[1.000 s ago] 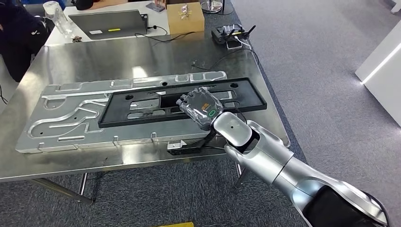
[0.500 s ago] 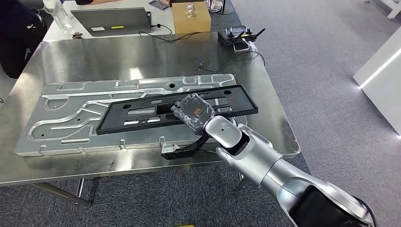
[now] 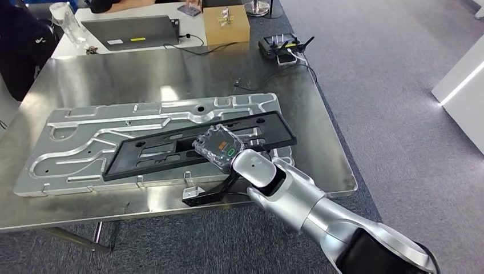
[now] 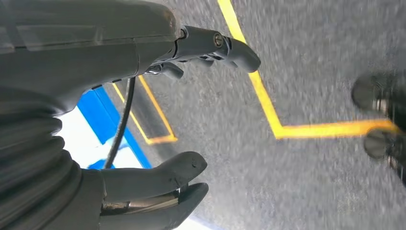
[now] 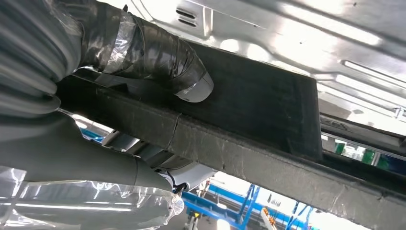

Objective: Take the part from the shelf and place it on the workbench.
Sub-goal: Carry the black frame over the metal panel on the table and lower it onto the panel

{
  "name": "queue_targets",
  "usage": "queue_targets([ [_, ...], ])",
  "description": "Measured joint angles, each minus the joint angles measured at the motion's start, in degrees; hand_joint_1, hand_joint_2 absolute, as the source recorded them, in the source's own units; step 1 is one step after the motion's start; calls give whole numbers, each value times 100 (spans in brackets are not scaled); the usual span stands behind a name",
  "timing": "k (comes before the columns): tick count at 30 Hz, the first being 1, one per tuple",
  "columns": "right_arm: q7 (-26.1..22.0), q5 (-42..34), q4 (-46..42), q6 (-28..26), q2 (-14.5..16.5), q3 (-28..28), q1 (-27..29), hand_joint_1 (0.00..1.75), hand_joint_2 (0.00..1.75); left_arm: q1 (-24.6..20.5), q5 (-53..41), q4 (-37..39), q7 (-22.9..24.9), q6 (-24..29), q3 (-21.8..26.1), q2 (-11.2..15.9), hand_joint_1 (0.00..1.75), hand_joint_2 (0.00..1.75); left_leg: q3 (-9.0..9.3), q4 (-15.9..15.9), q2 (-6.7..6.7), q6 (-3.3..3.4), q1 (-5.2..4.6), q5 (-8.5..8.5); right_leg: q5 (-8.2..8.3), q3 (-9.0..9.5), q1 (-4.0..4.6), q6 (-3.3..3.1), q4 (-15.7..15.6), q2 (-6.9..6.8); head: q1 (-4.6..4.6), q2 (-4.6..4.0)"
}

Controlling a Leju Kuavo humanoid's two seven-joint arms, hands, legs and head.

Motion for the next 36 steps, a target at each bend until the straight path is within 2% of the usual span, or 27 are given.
queue_targets([
  [1,-4,3,15,-2,10,3,9,175,175,0,-1,0,-4,-2,-2,1,0,175,-192,329,0,-30,10,-110,-18,14,-2,-1,3,-1,-1,0],
  [2,-10,5,31,-3,18,7,23,175,175,1,-3,0,-9,-6,-4,1,0,175,-332,536,2,-60,24,-133,-41,28,-4,6,13,-2,-1,0],
  [3,-16,7,46,-3,21,14,38,175,175,3,-8,0,-17,-13,-5,1,0,175,-385,557,4,-89,42,-49,-70,43,-11,19,30,-2,-1,0],
  [4,-22,7,58,-2,24,21,52,175,175,5,-12,0,-25,-18,-7,2,0,175,-331,369,7,-116,60,133,-106,60,-24,39,59,0,-1,0],
  [5,-25,4,63,0,28,28,61,175,175,9,-16,0,-30,-19,-7,2,0,175,-193,20,15,-142,82,364,-153,75,-41,68,103,2,-1,0],
  [6,-26,1,65,3,32,33,68,175,175,9,-19,0,-34,-17,-7,2,0,175,-50,-312,18,-161,84,514,-203,80,-46,107,153,7,-1,0],
  [7,-26,-4,63,5,37,38,74,175,175,10,-19,0,-39,-16,-7,1,0,175,66,-566,12,-144,82,604,-250,75,-43,147,205,16,1,0],
  [8,-26,-11,61,7,41,42,85,175,175,11,-21,0,-43,-14,-7,-2,0,175,129,-704,4,-113,75,620,-285,69,-34,181,242,23,3,0],
  [11,-30,-33,56,11,43,52,138,175,175,21,-49,0,-47,-11,-7,-8,0,175,154,-727,-18,29,64,568,-333,73,-18,244,267,32,5,0],
  [13,-32,-43,55,12,52,58,153,175,175,29,-80,0,-47,-10,-9,-3,0,175,178,-738,-17,104,71,554,-459,-8,-36,292,465,30,7,0],
  [14,-31,-45,55,13,62,60,156,175,175,31,-97,0,-53,-13,-11,6,0,175,190,-743,-15,134,71,546,-579,-133,-42,313,713,29,8,0],
  [16,-23,-47,55,18,82,72,174,175,175,31,-139,0,-81,-34,-22,32,0,175,204,-742,-12,174,54,519,-849,-535,-47,330,1409,29,9,0],
  [17,-14,-47,55,29,90,87,194,175,175,32,-163,0,-99,-50,-29,51,0,175,215,-741,-13,189,42,505,-909,-728,-46,323,1693,29,9,0],
  [18,-3,-47,55,45,96,106,219,175,175,35,-180,0,-115,-65,-35,69,0,175,234,-741,-18,198,30,488,-865,-846,-43,306,1816,30,9,0],
  [19,10,-48,51,68,102,126,242,175,175,39,-197,0,-130,-77,-39,87,0,175,263,-741,-27,202,16,467,-709,-860,-33,272,1736,31,9,0],
  [21,34,-51,30,111,111,147,269,175,175,47,-220,0,-141,-84,-43,110,0,175,339,-746,-46,195,-8,416,-230,-631,7,159,1086,33,8,0],
  [22,45,-55,16,126,116,150,266,175,175,48,-231,0,-142,-81,-44,115,0,175,366,-746,-54,181,-22,392,-73,-492,33,99,750,33,8,0],
  [23,53,-58,0,134,121,150,259,175,175,49,-239,0,-138,-77,-44,119,0,175,381,-753,-57,161,-25,375,-3,-393,59,57,516,31,9,0],
  [25,61,-62,-21,142,132,150,249,175,175,52,-261,0,-136,-74,-44,126,0,175,399,-786,-56,100,-9,360,-30,-315,100,20,355,32,11,0],
  [28,64,-63,-61,163,152,150,257,175,175,55,-298,0,-147,-80,-44,143,0,175,419,-727,-24,20,4,279,-11,-172,53,-2,167,25,10,0],
  [30,67,-70,-84,193,180,150,252,175,175,58,-318,0,-149,-75,-44,160,0,175,180,-213,-5,-23,9,19,-11,-68,24,-20,74,9,9,0],
  [32,65,-78,-92,220,209,150,265,175,175,60,-354,0,-155,-77,-44,180,0,175,-224,495,-3,-72,18,-235,-52,-19,24,-34,71,2,8,0],
  [33,63,-80,-95,232,219,150,282,175,175,62,-373,0,-164,-85,-44,189,0,175,-356,673,-2,-96,28,-227,-80,5,23,-30,79,1,8,0],
  [34,61,-80,-106,244,228,150,297,175,175,65,-392,0,-178,-93,-44,197,0,175,-387,636,1,-118,40,-101,-112,29,18,-20,96,2,8,0],
  [36,73,-81,-154,281,249,150,306,175,175,69,-413,0,-202,-104,-44,216,0,175,-157,-10,14,-156,70,360,-203,72,-5,25,168,10,8,0],
])
